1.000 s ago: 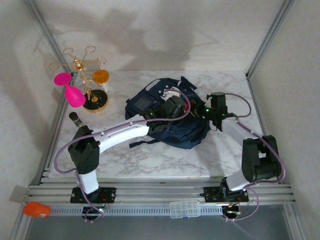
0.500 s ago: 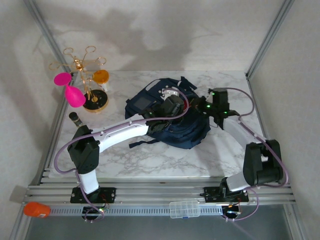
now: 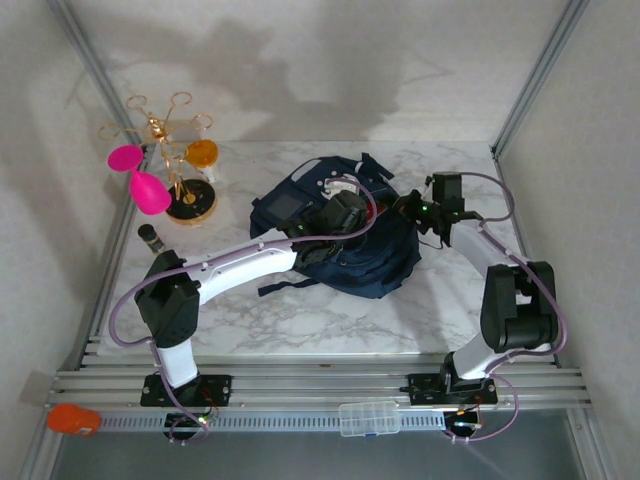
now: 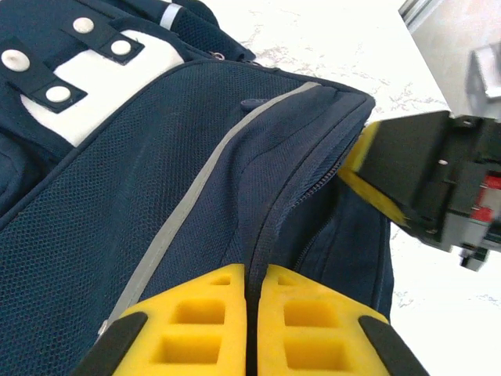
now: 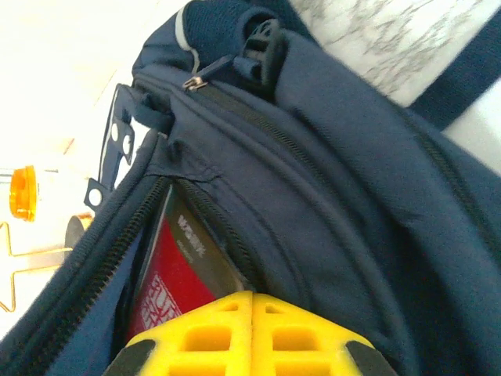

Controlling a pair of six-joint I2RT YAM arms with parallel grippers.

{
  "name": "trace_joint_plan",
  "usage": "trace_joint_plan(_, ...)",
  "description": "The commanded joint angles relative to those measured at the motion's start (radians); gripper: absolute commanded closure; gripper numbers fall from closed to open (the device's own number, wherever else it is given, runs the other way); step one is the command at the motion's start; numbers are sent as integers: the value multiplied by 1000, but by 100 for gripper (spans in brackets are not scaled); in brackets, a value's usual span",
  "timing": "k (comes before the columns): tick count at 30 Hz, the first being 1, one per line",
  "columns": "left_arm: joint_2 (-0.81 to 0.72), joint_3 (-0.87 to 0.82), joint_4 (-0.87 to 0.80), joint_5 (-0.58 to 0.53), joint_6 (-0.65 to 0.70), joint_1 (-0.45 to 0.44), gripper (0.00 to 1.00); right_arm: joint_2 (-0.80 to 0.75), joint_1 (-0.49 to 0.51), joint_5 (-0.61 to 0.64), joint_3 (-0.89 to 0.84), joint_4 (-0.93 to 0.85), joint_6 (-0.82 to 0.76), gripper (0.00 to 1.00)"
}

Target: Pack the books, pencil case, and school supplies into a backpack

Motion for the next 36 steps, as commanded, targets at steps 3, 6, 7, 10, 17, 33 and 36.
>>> trace_joint_plan(3,-29,17,58,28,-13,8,100,66,51,30,46,-7,-26,100)
trace_joint_plan(6,-27,18,55,35,-18,8,100,95,70,-13,71,-2,-23,100)
trace_joint_plan(7,-28,18,53,32,-20,8,100,91,72,-28,71,7,-23,100)
trace_joint_plan(10,-25,15,50,37,-25,8,100,45,69,-25,63,-3,-36,100)
trace_joint_plan(17,-2,-16,42,66,-62,8,100,-111,-26,-1,-18,-93,-112,99)
trace_joint_plan(33,-124,-211,89,335,-69,46,47,-323,-36,162,-57,-361,-247,78)
trace_joint_plan(36,-254,-360,129,324,-154,115,40,-328,62,215,-43,-408,-239,72)
